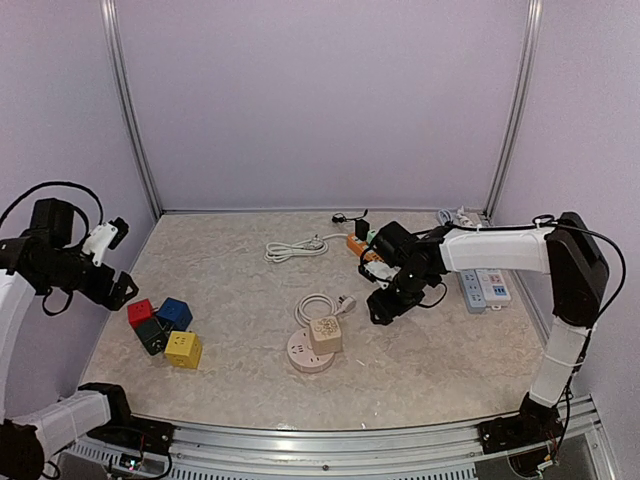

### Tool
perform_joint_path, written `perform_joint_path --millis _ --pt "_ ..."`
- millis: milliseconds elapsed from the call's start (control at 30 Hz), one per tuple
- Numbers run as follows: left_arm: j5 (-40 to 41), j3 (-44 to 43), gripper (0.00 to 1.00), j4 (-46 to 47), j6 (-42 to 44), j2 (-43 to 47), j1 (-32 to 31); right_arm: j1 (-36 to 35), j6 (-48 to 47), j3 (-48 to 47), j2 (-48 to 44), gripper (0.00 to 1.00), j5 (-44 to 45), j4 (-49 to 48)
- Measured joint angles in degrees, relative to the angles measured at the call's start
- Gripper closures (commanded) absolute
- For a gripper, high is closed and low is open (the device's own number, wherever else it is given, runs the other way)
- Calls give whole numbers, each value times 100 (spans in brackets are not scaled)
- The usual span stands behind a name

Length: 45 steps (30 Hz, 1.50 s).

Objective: Insert the plug

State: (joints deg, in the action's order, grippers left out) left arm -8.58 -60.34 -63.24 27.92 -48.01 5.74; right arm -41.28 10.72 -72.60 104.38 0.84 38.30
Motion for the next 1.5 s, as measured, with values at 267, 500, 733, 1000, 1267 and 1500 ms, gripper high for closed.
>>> perform_joint_path --millis 267,500,733,1000,1267,1500 --pt "-59 186 1 -111 197 271 -61 -1003 476 839 -63 40 -632 -33" --pt "-297 186 1 7 195 295 -70 -2100 1217 1574 -570 42 -745 -844" --pt "-332 186 1 87 192 280 -70 -2653 1646 1058 96 43 -190 -1816" --pt "-387 186 1 116 168 345 -70 -2535 1912 -721 1567 42 339 -2295" --pt "-411 179 1 131 142 339 -70 -1770 1749 -2509 2771 38 369 -2240" --pt "-452 168 1 195 87 337 -59 -1276 1246 -2461 2575 35 667 -1926"
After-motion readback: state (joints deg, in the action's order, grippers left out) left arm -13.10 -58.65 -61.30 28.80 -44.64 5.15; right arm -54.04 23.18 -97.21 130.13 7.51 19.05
